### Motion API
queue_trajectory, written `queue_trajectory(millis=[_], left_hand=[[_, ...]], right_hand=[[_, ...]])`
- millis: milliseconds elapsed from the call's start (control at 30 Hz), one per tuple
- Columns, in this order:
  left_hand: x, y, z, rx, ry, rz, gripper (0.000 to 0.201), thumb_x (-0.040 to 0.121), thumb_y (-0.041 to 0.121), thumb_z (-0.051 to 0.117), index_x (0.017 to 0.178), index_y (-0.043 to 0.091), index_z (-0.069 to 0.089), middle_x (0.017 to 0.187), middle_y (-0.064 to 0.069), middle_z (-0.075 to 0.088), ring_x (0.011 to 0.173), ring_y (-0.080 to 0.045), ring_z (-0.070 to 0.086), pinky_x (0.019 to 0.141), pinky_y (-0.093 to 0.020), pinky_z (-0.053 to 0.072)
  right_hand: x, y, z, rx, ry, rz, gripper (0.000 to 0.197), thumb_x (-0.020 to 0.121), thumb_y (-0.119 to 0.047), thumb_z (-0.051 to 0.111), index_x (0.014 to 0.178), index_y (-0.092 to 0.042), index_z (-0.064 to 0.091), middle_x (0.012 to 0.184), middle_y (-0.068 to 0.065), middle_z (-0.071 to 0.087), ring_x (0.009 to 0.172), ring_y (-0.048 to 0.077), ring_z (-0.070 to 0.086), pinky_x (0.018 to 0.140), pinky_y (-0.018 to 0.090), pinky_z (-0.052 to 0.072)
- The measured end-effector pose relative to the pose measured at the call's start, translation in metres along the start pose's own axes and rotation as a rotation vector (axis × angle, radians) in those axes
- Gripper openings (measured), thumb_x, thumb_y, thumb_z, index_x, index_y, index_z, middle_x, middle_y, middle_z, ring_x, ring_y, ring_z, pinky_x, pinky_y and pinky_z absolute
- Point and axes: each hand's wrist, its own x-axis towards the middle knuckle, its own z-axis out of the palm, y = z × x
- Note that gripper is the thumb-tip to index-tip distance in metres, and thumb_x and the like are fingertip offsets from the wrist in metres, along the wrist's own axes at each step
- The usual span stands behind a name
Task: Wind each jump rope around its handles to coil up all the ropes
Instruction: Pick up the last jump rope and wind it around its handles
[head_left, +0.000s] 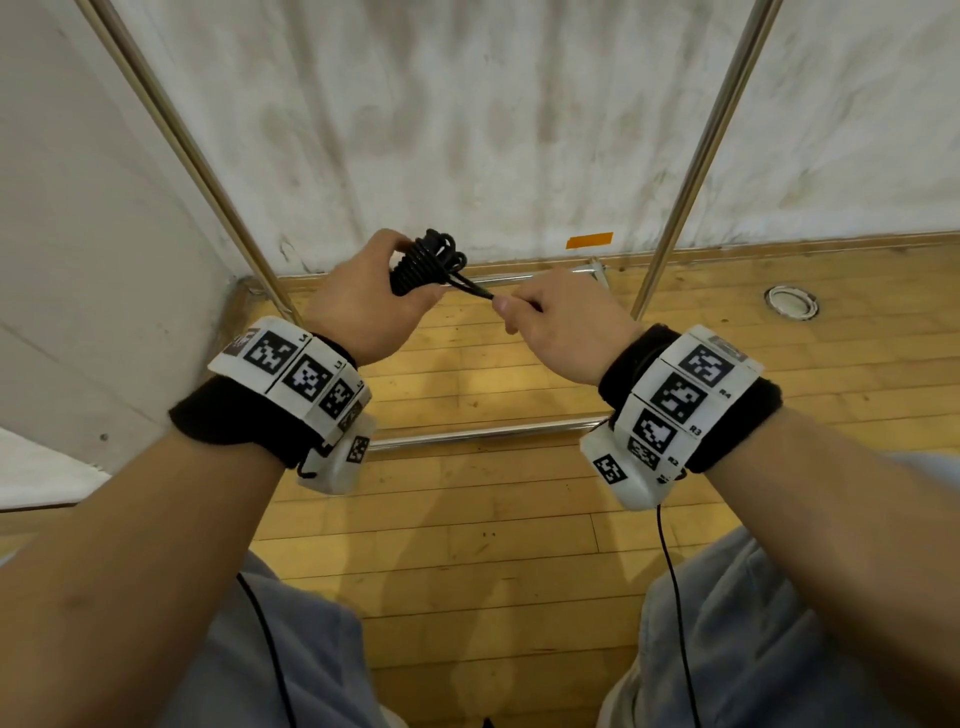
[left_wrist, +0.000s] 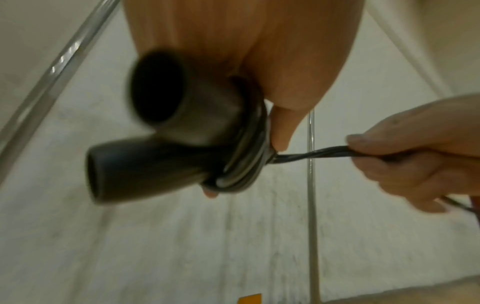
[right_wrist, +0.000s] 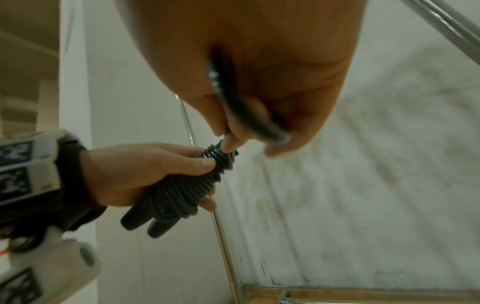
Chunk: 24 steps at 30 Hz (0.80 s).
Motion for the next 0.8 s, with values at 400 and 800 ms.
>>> queue_trajectory(millis=[400, 800], left_hand=[[-0.005, 0.005, 0.012, 0.292, -0.284, 0.149, 0.02, 0.092, 0.042, 0.055, 0.111, 0.035, 0.055, 0.082, 0.015, 0.056, 0.079, -0.014, 0.056, 0.064, -0.032, 0.043], [-0.031, 0.031, 0.005, 0.088, -0.252, 0.275, 0.053, 0.062, 0.077, 0.053, 0.095, 0.039, 0.068, 0.067, 0.016, 0.063, 0.062, 0.0, 0.058, 0.057, -0.027, 0.048]], right_hand=[[-0.003, -0.008, -0.006, -0.409, -0.055, -0.21, 0.021, 0.098, -0.032, 0.041, 0.083, -0.024, 0.054, 0.062, -0.01, 0.044, 0.056, 0.005, 0.04, 0.048, 0.024, 0.023], [0.005, -0.005, -0.021, 0.248, 0.002, -0.13, 0.01, 0.085, -0.022, 0.065, 0.076, -0.024, 0.069, 0.066, -0.014, 0.061, 0.058, -0.006, 0.054, 0.055, 0.004, 0.038]])
